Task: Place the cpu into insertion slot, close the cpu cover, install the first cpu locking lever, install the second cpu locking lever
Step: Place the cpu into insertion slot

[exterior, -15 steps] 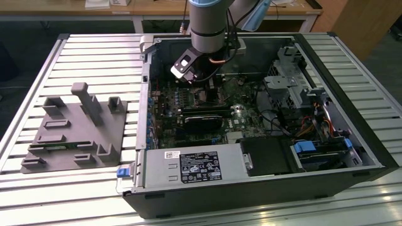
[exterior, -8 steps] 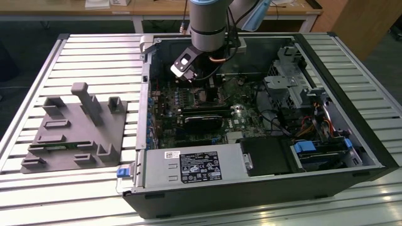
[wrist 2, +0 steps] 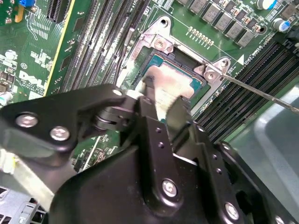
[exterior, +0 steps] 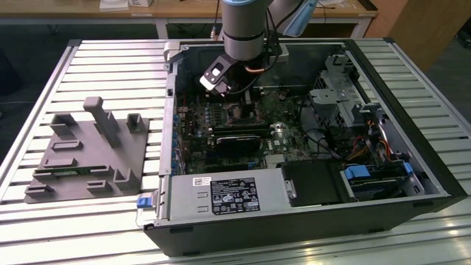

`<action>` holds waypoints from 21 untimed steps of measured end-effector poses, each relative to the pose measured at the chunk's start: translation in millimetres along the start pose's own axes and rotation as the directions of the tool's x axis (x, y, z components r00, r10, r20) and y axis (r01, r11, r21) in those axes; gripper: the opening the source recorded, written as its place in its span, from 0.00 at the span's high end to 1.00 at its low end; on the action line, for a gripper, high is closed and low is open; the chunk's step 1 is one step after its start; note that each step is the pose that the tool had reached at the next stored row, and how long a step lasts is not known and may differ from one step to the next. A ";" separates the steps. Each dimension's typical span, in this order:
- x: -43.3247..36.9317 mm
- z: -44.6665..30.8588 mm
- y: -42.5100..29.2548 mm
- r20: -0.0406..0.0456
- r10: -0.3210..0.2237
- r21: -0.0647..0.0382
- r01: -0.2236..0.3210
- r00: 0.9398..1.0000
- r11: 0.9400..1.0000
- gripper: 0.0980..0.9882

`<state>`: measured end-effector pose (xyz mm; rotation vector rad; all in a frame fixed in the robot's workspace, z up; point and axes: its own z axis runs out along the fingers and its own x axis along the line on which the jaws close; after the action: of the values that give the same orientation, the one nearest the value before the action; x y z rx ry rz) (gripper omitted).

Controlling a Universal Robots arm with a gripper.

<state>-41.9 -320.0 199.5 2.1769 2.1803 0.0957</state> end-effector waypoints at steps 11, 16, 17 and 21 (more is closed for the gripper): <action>0.1 0.1 0.0 0.000 0.000 0.000 0.000 1.000 1.000 0.99; -0.2 1.4 -0.2 0.001 0.000 0.001 0.000 1.000 1.000 0.99; -0.1 1.6 -0.2 0.001 0.000 0.000 0.000 1.000 1.000 0.99; 0.0 1.7 -0.1 0.000 0.000 0.000 0.000 1.000 1.000 0.99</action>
<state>-41.9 -320.0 197.8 2.1773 2.1799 0.0961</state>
